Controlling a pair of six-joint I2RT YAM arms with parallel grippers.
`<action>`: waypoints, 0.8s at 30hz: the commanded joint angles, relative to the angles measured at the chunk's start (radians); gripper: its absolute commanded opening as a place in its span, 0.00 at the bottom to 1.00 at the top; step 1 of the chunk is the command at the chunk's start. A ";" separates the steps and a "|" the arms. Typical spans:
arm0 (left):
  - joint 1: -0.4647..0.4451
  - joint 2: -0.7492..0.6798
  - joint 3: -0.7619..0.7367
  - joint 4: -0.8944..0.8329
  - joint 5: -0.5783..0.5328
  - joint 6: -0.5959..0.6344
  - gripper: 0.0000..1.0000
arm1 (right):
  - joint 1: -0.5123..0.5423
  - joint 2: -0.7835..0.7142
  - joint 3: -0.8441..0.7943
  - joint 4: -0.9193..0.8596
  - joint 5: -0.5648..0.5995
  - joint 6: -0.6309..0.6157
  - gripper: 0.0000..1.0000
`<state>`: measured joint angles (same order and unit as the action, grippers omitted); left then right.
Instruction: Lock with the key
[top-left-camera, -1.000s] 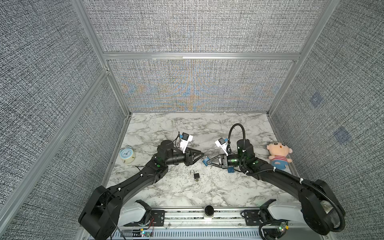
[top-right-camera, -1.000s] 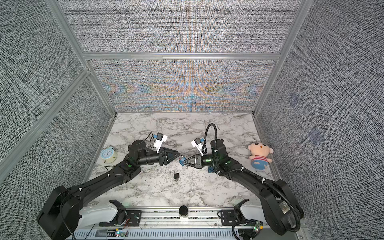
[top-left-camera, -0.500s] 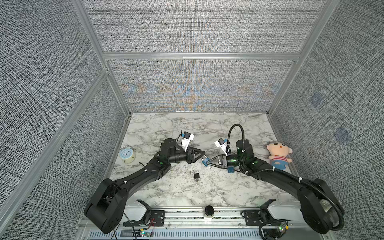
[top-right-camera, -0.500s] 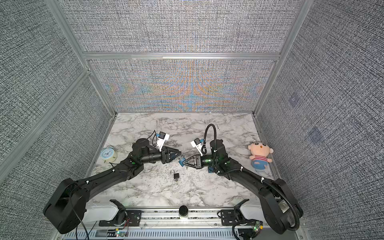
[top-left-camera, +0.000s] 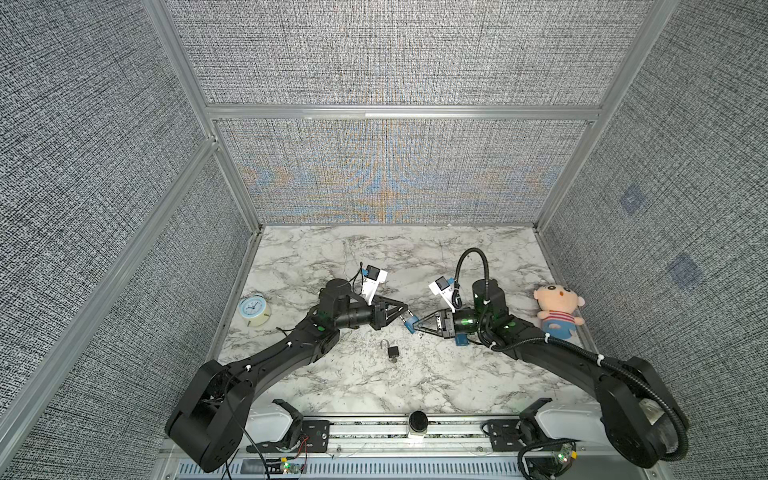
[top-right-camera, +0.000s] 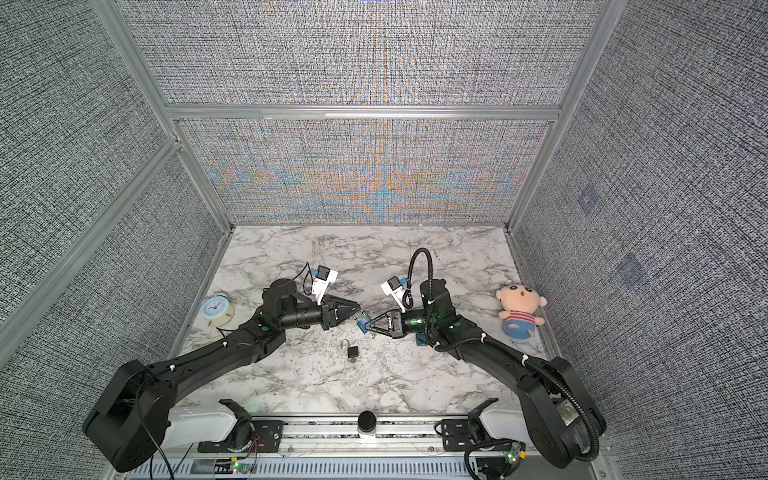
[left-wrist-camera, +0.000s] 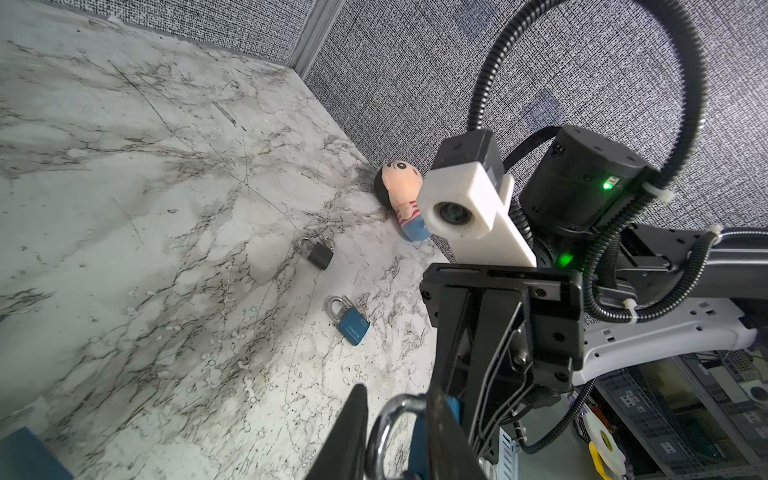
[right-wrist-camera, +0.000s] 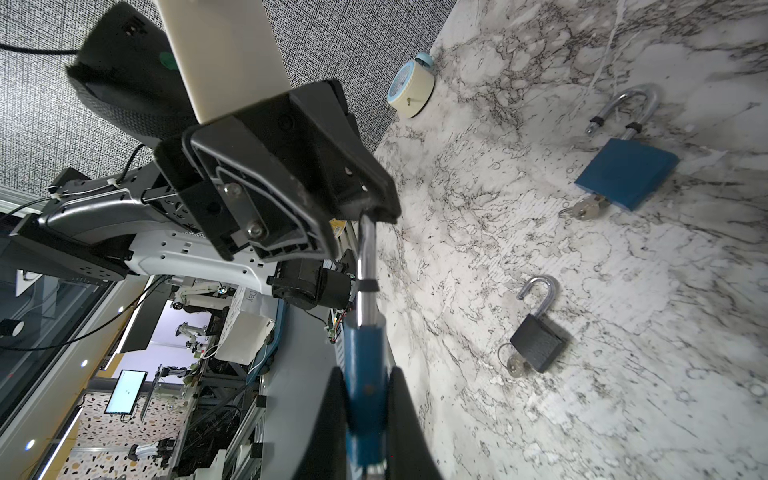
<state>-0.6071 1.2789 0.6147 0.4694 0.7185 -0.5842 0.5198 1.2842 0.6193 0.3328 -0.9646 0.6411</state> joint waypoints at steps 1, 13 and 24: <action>0.001 -0.009 -0.006 0.023 0.020 0.001 0.24 | 0.002 -0.005 0.010 0.025 -0.008 0.000 0.00; 0.001 0.000 -0.005 0.018 0.033 -0.003 0.08 | 0.004 -0.024 0.008 0.033 -0.002 0.022 0.00; 0.001 0.009 -0.010 0.017 0.039 0.001 0.00 | 0.003 -0.040 -0.003 0.115 -0.039 0.093 0.00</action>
<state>-0.6060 1.2816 0.6079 0.5060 0.7540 -0.6258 0.5209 1.2522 0.6186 0.3271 -0.9653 0.6689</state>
